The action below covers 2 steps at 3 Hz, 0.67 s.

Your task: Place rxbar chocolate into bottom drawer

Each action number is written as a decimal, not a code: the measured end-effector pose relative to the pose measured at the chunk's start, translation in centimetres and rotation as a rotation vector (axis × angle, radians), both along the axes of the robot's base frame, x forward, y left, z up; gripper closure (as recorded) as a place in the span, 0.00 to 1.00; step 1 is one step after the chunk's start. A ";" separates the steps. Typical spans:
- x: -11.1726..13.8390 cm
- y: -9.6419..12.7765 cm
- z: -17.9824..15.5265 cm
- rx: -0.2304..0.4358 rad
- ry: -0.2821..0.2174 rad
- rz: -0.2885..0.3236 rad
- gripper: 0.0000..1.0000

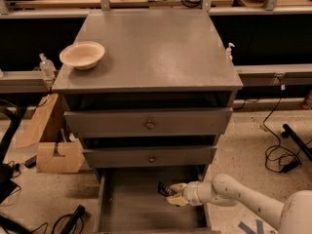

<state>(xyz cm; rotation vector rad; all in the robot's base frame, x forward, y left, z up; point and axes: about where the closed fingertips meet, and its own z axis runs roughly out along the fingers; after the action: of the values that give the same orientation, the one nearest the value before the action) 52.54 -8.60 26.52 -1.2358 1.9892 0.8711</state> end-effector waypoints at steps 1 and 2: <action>-0.1 0.3 -0.1 0.003 0.002 0.003 0.28; -0.3 0.6 -0.2 0.005 0.005 0.007 0.00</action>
Offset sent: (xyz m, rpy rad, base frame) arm -0.0009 0.0019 -0.0007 0.0019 0.0018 0.0024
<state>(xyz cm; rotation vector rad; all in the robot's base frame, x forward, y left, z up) 52.29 -8.04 26.33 -1.2396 1.9864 0.8833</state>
